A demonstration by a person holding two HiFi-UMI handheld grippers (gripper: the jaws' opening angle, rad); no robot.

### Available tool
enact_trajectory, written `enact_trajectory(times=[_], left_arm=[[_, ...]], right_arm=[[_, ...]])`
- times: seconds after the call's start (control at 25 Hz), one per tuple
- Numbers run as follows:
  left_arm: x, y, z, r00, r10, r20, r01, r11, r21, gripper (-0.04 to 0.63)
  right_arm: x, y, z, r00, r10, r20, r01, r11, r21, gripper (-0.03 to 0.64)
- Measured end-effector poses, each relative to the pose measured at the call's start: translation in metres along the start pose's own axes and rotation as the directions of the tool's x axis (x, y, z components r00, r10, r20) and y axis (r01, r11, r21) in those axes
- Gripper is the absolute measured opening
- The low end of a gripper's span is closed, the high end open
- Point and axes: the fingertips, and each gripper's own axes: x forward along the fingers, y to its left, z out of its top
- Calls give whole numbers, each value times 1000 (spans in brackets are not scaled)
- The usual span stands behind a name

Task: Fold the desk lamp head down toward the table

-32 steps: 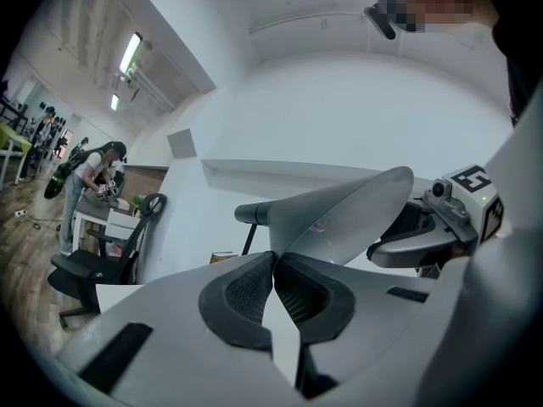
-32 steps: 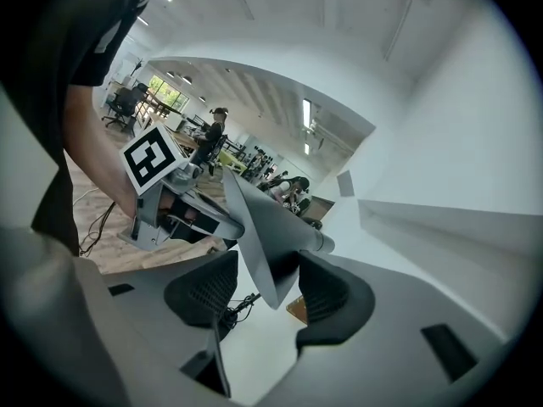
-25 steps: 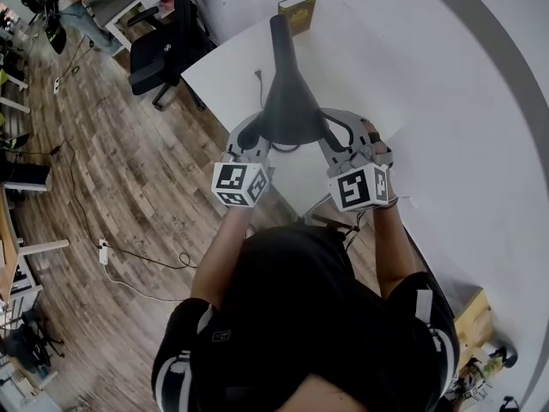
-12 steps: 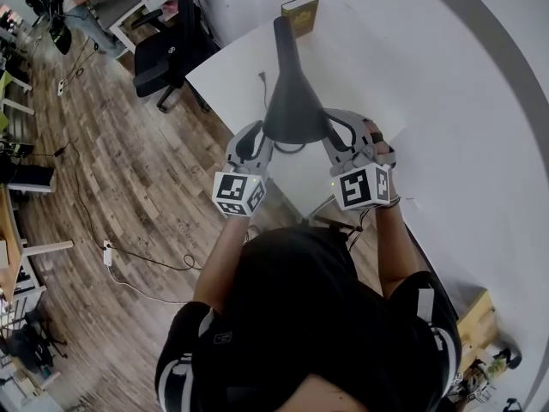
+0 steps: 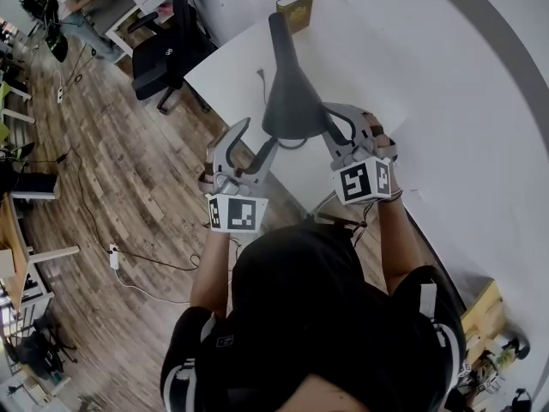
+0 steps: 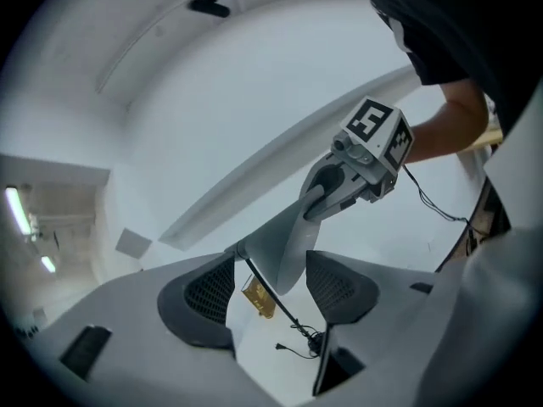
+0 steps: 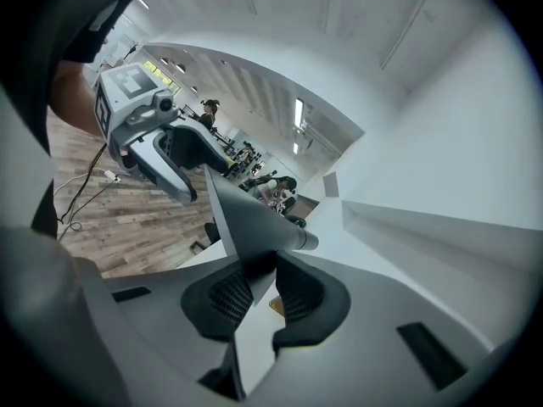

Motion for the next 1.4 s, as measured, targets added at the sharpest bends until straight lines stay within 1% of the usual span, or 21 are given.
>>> enact_trajectory(times=[0.08,0.16,0.2,0.28,0.36,0.4,0.48,0.64,0.72,1.0,1.16,1.4], left_arm=[[6,-2,7,1000,-20,-9,21,994,106,261],[13,-5,12,999,-39,-17,41,979,200,261],[16,-7,14,999,-48,-22,52,968,246,261],[23,-11,18,997,-70,-35,78,938,338,261],[28,-15,22,994,-96,-44,106,910,401,254],[29,-17,24,993,-106,-45,115,902,417,238],[31,-20,27,992,-117,-41,123,895,429,187],[34,-24,27,992,-117,-41,123,899,421,98],[34,-27,24,992,-113,-47,123,896,427,98],[34,-37,11,993,-89,-75,114,870,480,98],[33,-43,0,993,-75,-95,114,849,517,98],[39,-52,-13,996,-35,-83,76,814,577,100]], right_arm=[[1,1,-1,1000,-3,-1,3,1000,-2,67],[2,1,-3,1000,-5,-1,5,1000,-9,67],[3,1,-3,1000,-6,-1,6,1000,-13,67],[3,1,-4,1000,-6,-3,6,1000,-21,67],[2,3,-3,1000,-8,-8,8,999,-34,69],[1,5,-3,1000,-10,-11,10,999,-41,71],[0,7,-2,1000,-13,-17,12,998,-54,72],[0,10,-5,1000,-19,-19,18,997,-72,74],[0,12,-8,999,-24,-22,22,996,-82,75],[3,22,-18,998,-55,-24,52,990,-134,81],[6,29,-23,996,-82,-24,76,982,-175,86],[12,36,-36,992,-125,-10,119,967,-223,91]])
